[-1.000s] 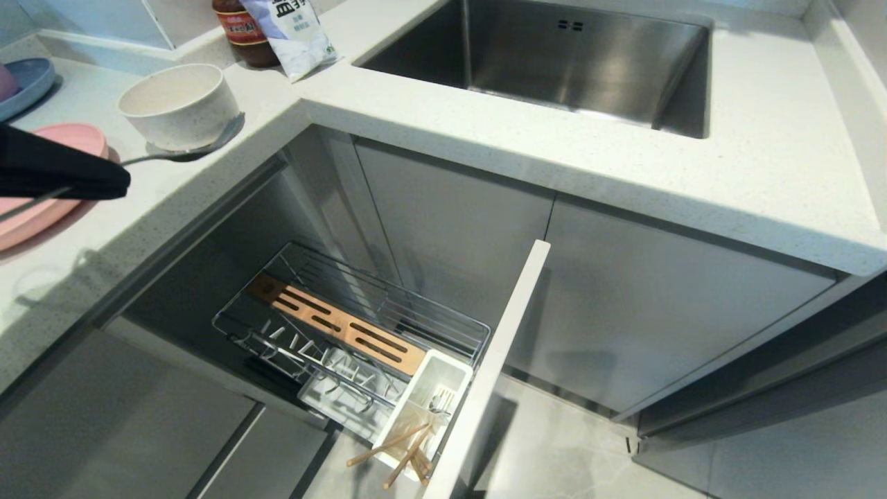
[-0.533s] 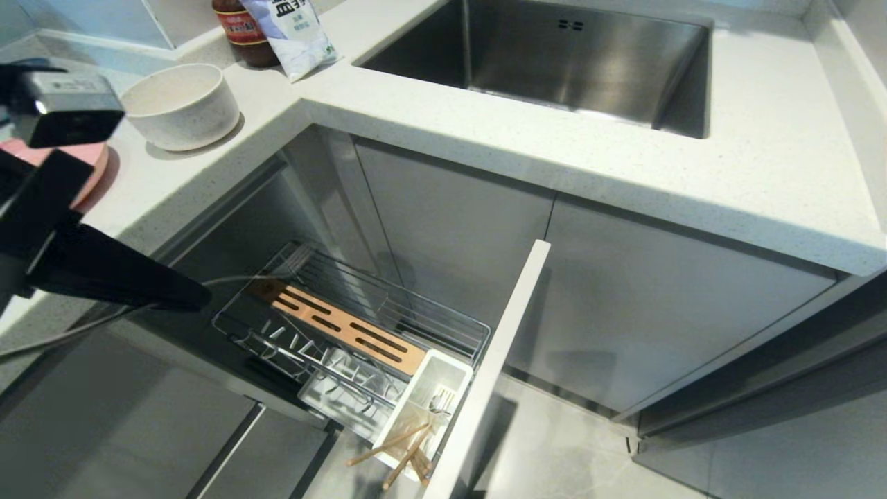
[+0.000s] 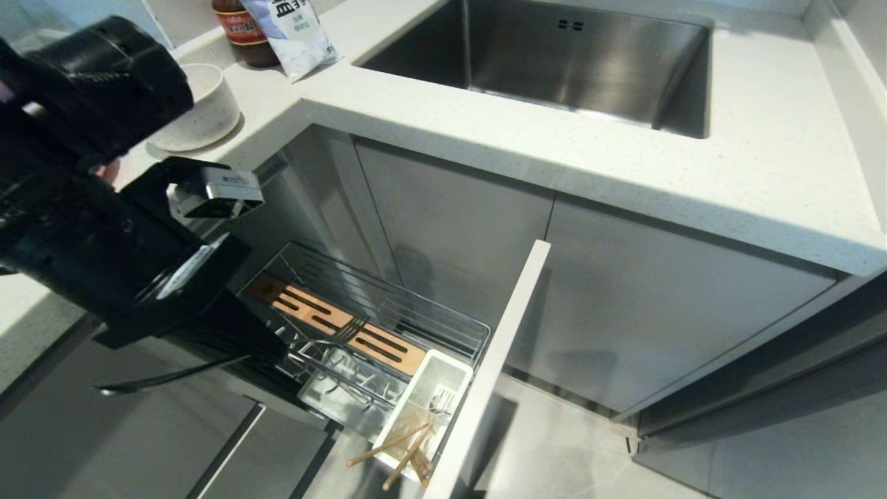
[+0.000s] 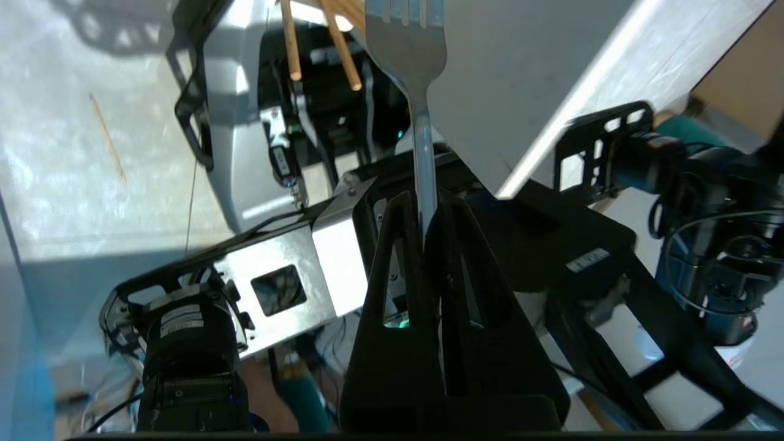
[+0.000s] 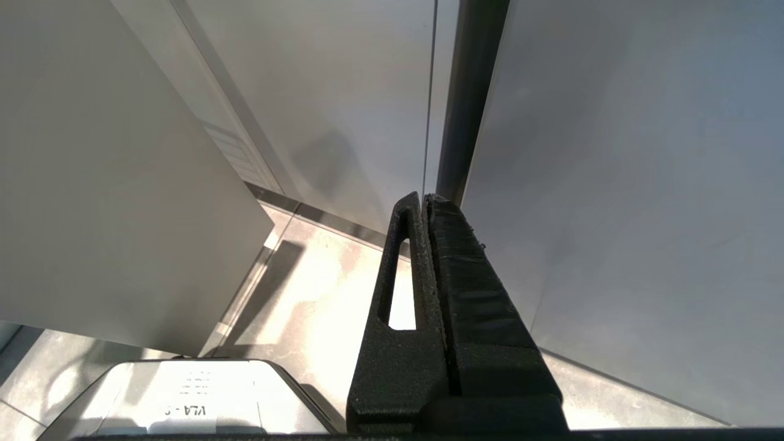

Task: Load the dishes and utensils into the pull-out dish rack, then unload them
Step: Pick up the fork and place it in the cupboard

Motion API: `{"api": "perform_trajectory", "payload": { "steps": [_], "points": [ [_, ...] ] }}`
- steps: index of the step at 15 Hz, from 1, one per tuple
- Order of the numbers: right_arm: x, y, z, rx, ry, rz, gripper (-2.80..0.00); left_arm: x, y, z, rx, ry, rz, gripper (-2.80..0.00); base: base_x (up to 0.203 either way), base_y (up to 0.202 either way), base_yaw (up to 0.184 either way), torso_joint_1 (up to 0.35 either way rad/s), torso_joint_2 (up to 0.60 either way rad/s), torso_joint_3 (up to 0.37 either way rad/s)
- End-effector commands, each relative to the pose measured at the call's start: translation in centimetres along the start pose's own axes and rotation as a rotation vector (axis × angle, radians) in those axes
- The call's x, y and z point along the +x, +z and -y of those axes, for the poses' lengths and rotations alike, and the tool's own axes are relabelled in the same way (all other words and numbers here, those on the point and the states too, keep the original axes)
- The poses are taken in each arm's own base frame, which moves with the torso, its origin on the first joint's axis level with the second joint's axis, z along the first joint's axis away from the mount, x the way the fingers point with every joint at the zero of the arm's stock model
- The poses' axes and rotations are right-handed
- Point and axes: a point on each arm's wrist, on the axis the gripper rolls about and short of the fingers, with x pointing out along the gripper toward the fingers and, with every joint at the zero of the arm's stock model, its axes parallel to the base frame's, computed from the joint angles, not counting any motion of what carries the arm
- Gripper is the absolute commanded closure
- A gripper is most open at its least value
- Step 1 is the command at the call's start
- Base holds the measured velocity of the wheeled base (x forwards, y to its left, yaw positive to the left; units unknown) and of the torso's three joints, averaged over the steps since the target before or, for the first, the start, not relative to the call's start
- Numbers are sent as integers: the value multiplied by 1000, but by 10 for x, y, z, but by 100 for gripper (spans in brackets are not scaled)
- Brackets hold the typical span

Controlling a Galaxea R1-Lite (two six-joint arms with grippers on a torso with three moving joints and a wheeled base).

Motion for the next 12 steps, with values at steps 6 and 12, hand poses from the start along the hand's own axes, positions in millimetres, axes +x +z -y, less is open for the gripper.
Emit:
{"api": "perform_trajectory", "payload": {
  "steps": [6, 12],
  "points": [
    [0, 0, 0, 0, 0, 1, 0, 86, 25, 10, -3, 56, -211, 0, 0, 0, 0, 0, 0, 0],
    [0, 0, 0, 0, 0, 1, 0, 139, 39, 6, -11, 137, -265, 0, 0, 0, 0, 0, 0, 0]
  ]
}}
